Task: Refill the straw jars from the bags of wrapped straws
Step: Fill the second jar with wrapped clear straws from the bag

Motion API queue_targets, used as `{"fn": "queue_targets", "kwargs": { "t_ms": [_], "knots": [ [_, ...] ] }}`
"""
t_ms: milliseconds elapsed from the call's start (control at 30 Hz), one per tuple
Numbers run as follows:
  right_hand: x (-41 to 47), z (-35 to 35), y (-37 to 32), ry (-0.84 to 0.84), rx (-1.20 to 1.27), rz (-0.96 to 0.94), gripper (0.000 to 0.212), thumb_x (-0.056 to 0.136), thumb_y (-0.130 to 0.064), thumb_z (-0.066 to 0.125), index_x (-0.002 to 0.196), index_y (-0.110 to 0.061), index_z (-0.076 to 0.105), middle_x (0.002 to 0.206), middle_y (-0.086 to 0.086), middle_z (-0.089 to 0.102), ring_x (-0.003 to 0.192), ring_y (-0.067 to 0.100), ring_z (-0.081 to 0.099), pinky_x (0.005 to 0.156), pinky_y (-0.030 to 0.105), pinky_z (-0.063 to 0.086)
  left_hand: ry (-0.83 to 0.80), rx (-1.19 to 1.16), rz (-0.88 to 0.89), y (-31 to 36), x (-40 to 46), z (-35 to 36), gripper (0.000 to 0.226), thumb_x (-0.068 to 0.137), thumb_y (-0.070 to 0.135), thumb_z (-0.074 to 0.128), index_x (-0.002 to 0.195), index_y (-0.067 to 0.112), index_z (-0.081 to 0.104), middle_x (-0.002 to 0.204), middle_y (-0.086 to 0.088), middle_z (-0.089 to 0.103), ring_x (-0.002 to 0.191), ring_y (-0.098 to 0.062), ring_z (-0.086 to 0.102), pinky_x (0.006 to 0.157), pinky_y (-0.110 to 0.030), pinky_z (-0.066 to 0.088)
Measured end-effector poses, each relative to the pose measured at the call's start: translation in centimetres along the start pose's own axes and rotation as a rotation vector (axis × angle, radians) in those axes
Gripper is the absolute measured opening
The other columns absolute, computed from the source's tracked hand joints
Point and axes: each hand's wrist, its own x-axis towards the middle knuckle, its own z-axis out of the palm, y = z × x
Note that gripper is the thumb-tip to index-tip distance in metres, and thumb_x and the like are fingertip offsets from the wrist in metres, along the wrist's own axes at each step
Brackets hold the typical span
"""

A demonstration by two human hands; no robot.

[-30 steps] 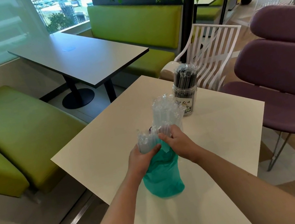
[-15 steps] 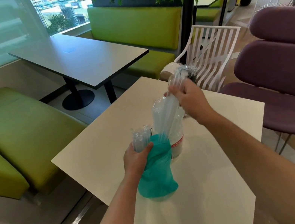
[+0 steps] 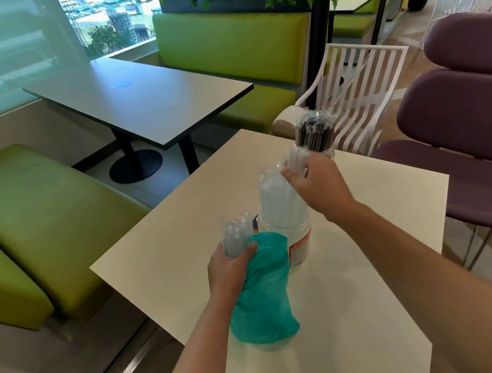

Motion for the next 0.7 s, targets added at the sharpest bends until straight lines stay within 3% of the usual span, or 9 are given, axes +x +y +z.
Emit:
{"fn": "queue_targets", "kwargs": {
  "t_ms": [100,200,333,433,533,600,700],
  "knots": [
    [-0.3,0.7,1.3,-0.026,-0.154,0.021,0.027,0.086,-0.032,0.069,0.101,-0.010,0.067,0.087,0.002,0.067,0.074,0.017,0.063,0.063,0.032,0.055,0.002,0.000,-0.006,0.0,-0.1,0.0,0.028,0.079,0.044,0.077,0.096,0.035,0.057,0.096,0.010,0.066,0.093,-0.015,0.064,0.086,-0.035,0.056],
    [-0.1,0.8,1.2,0.003,-0.169,0.055,0.033,0.081,-0.026,0.071,0.111,-0.020,0.059,0.097,-0.004,0.063,0.082,0.017,0.059,0.064,0.026,0.046,-0.005,-0.014,0.000,0.0,-0.3,-0.1,0.028,0.080,0.042,0.077,0.097,0.035,0.056,0.095,0.010,0.065,0.092,-0.013,0.064,0.081,-0.030,0.054],
    [0.4,1.2,0.9,0.057,-0.063,-0.010,0.034,0.082,-0.016,0.070,0.112,-0.027,0.059,0.106,-0.006,0.064,0.085,0.014,0.057,0.063,0.021,0.045,-0.008,-0.028,0.011,0.1,-0.4,-0.2,0.026,0.081,0.040,0.076,0.097,0.034,0.056,0.094,0.010,0.065,0.089,-0.010,0.063,0.074,-0.024,0.052],
    [0.4,2.1,2.1,0.064,-0.289,-0.051,0.030,0.081,-0.033,0.071,0.111,-0.026,0.068,0.105,-0.004,0.071,0.094,0.019,0.059,0.075,0.029,0.048,-0.002,-0.033,0.008,0.1,-0.2,-0.2,0.027,0.080,0.042,0.077,0.097,0.033,0.058,0.096,0.009,0.066,0.092,-0.014,0.064,0.080,-0.029,0.055],
    [0.0,3.0,3.0,-0.009,-0.435,-0.036,0.039,0.081,-0.047,0.070,0.114,-0.026,0.068,0.111,-0.002,0.069,0.109,0.024,0.051,0.090,0.038,0.041,-0.006,-0.025,0.005,0.0,-0.1,0.0,0.032,0.080,0.042,0.076,0.104,0.030,0.058,0.098,0.007,0.066,0.093,-0.015,0.064,0.085,-0.032,0.056],
    [-0.2,3.1,3.1,-0.009,-0.374,-0.050,0.045,0.080,-0.052,0.070,0.115,-0.024,0.066,0.116,-0.002,0.065,0.109,0.022,0.051,0.089,0.037,0.043,-0.006,-0.028,0.010,0.1,-0.2,0.0,0.032,0.080,0.041,0.076,0.104,0.030,0.057,0.097,0.009,0.065,0.091,-0.013,0.064,0.080,-0.028,0.054],
    [-0.2,2.7,2.6,0.062,-0.115,-0.055,0.043,0.082,-0.050,0.071,0.113,-0.022,0.060,0.110,-0.004,0.059,0.094,0.009,0.055,0.072,0.021,0.045,0.000,-0.030,0.010,-0.1,-0.1,-0.1,0.030,0.080,0.042,0.077,0.100,0.032,0.057,0.096,0.009,0.065,0.093,-0.015,0.064,0.083,-0.032,0.055]
  ]
}}
